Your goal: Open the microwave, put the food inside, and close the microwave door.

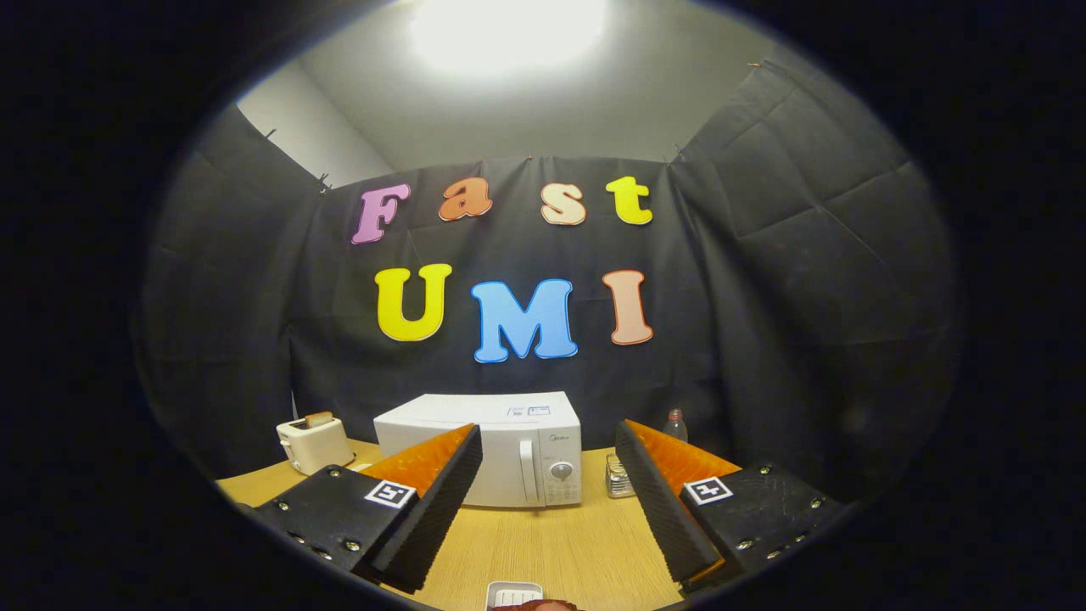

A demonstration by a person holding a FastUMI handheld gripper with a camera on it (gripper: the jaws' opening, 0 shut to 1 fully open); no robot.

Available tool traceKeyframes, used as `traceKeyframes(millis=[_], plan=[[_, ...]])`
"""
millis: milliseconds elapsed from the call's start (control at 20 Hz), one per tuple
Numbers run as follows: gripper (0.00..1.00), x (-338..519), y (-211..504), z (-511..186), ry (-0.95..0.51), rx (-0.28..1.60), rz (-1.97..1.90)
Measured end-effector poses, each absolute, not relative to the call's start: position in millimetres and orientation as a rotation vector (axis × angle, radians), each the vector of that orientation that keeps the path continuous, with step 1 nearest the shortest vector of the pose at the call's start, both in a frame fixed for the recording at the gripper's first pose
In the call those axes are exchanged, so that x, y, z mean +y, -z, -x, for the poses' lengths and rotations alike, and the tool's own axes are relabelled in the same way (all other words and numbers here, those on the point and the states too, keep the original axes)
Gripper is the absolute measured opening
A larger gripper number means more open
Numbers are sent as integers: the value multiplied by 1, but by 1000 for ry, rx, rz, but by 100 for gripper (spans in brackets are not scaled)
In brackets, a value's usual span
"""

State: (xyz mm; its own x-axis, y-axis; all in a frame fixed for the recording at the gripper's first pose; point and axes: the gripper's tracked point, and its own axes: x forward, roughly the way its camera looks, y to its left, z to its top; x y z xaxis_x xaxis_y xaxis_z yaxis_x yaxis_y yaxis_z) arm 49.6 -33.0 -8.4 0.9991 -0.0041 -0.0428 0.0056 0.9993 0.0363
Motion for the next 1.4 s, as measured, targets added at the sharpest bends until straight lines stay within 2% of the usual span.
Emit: traceKeyframes(millis=[500, 1400], plan=[[99, -38, 29, -148, -59, 75, -60], [99, -6, 141, -273, -180, 257, -1]])
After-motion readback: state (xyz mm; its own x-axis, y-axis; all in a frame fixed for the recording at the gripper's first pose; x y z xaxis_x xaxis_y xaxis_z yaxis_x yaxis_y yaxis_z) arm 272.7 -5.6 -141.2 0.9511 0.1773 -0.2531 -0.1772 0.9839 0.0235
